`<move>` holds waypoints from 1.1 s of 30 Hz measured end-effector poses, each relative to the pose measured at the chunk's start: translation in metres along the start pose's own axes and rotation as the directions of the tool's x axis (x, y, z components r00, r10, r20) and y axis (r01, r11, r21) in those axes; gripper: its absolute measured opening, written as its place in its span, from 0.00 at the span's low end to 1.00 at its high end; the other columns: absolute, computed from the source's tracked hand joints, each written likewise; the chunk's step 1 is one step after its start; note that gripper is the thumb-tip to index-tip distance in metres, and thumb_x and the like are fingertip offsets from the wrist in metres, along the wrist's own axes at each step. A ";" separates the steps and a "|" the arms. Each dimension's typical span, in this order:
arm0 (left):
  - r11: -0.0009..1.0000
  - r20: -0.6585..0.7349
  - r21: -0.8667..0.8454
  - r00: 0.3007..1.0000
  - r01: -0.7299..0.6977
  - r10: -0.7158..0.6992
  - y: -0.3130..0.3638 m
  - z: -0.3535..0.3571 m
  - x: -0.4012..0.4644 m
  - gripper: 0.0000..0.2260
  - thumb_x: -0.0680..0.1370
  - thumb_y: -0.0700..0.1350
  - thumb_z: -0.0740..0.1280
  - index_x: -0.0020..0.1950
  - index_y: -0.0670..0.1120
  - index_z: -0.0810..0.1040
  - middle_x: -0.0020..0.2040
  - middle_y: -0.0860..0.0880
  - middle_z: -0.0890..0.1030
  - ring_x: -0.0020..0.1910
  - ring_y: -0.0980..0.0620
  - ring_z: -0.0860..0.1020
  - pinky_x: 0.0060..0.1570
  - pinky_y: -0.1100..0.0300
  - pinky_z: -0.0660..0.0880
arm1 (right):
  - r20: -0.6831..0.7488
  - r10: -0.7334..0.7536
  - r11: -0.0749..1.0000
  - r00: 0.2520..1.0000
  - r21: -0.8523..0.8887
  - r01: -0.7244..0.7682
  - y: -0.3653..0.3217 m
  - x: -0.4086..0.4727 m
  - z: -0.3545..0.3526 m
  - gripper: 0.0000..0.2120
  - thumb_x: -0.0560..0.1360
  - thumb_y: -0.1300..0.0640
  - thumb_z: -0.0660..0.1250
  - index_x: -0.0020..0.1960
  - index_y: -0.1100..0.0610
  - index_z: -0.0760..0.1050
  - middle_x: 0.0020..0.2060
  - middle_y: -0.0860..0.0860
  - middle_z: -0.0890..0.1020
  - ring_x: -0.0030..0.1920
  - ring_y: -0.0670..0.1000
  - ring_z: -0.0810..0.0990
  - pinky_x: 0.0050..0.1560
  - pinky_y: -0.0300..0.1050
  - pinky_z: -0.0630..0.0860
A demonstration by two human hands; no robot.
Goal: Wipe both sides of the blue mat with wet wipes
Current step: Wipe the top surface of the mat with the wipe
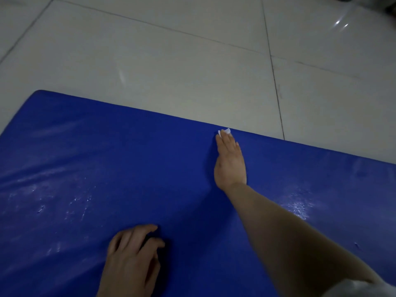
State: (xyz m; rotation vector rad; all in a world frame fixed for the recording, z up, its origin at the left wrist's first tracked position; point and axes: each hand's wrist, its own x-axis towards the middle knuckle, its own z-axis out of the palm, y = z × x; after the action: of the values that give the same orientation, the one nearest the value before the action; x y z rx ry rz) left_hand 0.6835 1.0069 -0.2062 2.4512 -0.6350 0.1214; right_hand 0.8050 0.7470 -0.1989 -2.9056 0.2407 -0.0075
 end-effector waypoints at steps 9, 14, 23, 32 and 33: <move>0.952 0.223 0.262 0.950 0.157 -0.218 0.028 0.034 0.067 0.24 0.75 0.48 0.52 0.69 0.46 0.73 0.74 0.45 0.67 0.74 0.46 0.62 0.68 0.42 0.55 | -0.016 0.023 0.998 1.000 0.067 -0.021 0.002 0.000 0.004 0.32 0.76 0.70 0.52 0.77 0.57 0.46 0.76 0.49 0.45 0.76 0.47 0.43 0.76 0.44 0.42; 0.944 0.215 0.292 0.951 0.152 -0.220 0.027 0.039 0.066 0.25 0.74 0.49 0.53 0.68 0.45 0.75 0.73 0.45 0.69 0.73 0.45 0.64 0.69 0.42 0.55 | 0.002 0.004 0.998 1.000 0.069 -0.005 0.003 0.001 0.001 0.32 0.76 0.70 0.53 0.77 0.57 0.47 0.76 0.48 0.45 0.76 0.48 0.43 0.75 0.41 0.39; 0.942 0.192 0.297 0.957 0.153 -0.216 0.028 0.041 0.066 0.25 0.74 0.49 0.53 0.68 0.44 0.75 0.73 0.44 0.68 0.72 0.44 0.64 0.71 0.44 0.53 | 0.094 0.030 0.988 0.995 0.148 -0.044 -0.004 0.013 -0.011 0.34 0.76 0.69 0.52 0.77 0.57 0.42 0.77 0.49 0.47 0.76 0.46 0.42 0.75 0.43 0.42; 0.945 0.166 0.293 0.965 0.148 -0.203 0.027 0.042 0.068 0.25 0.73 0.50 0.54 0.67 0.45 0.76 0.72 0.45 0.70 0.72 0.45 0.65 0.69 0.43 0.55 | 0.055 -0.041 0.999 0.998 0.026 0.039 0.017 0.009 -0.007 0.38 0.73 0.74 0.54 0.77 0.54 0.47 0.77 0.48 0.46 0.76 0.47 0.42 0.74 0.39 0.38; 0.944 0.164 0.294 0.965 0.148 -0.203 0.026 0.042 0.068 0.25 0.73 0.50 0.54 0.67 0.45 0.76 0.72 0.45 0.70 0.71 0.45 0.65 0.69 0.43 0.55 | 0.055 -0.034 0.999 0.998 0.005 0.034 0.026 0.008 -0.009 0.38 0.73 0.75 0.55 0.77 0.53 0.47 0.77 0.48 0.46 0.76 0.47 0.43 0.74 0.40 0.38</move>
State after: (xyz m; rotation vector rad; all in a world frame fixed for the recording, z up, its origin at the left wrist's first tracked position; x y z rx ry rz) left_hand 0.7284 0.9363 -0.2109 2.8062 -0.5027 -0.1070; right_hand 0.8082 0.7192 -0.1963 -2.9005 0.1820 0.0661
